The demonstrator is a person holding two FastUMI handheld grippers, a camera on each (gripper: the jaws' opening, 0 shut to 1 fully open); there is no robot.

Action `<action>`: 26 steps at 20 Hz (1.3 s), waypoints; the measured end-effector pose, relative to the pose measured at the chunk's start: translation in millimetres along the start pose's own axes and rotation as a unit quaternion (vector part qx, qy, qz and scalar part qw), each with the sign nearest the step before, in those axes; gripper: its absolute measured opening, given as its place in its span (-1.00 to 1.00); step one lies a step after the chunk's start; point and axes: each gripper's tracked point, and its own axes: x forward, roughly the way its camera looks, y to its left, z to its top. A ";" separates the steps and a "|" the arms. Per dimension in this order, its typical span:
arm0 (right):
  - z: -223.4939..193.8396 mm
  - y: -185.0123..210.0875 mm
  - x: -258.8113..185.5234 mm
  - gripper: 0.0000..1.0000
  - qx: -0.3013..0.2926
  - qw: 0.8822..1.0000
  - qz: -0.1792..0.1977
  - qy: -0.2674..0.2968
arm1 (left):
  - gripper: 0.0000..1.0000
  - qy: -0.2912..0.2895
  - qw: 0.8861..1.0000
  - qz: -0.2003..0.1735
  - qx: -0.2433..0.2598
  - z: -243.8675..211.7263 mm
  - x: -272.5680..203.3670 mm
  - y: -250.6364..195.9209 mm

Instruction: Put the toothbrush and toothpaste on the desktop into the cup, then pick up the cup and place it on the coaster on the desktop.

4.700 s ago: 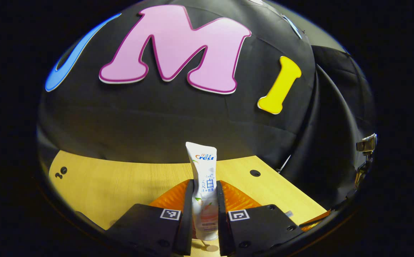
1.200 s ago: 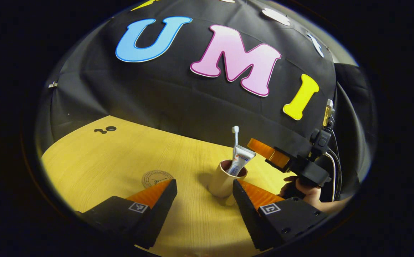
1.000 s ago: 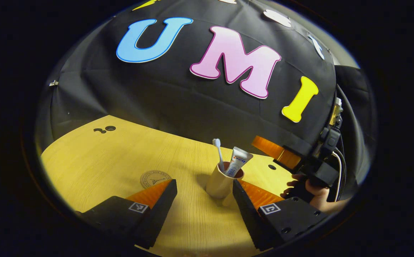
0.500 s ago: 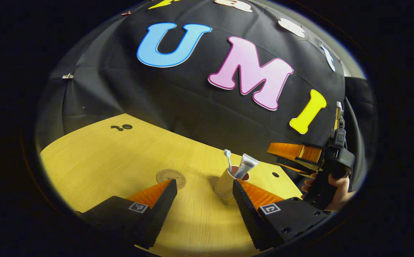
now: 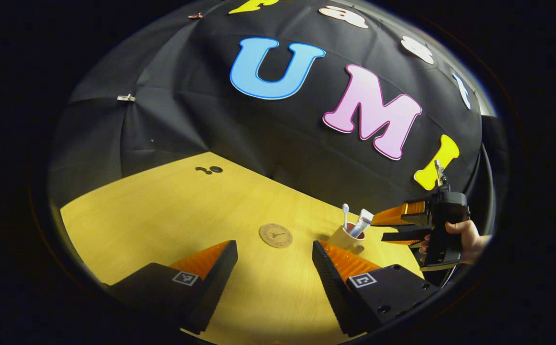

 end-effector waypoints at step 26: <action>-80.1 -20.7 83.5 0.08 -0.079 0.962 -0.147 0.214 | 0.94 0.068 0.998 0.011 0.003 -19.3 -56.9 53.0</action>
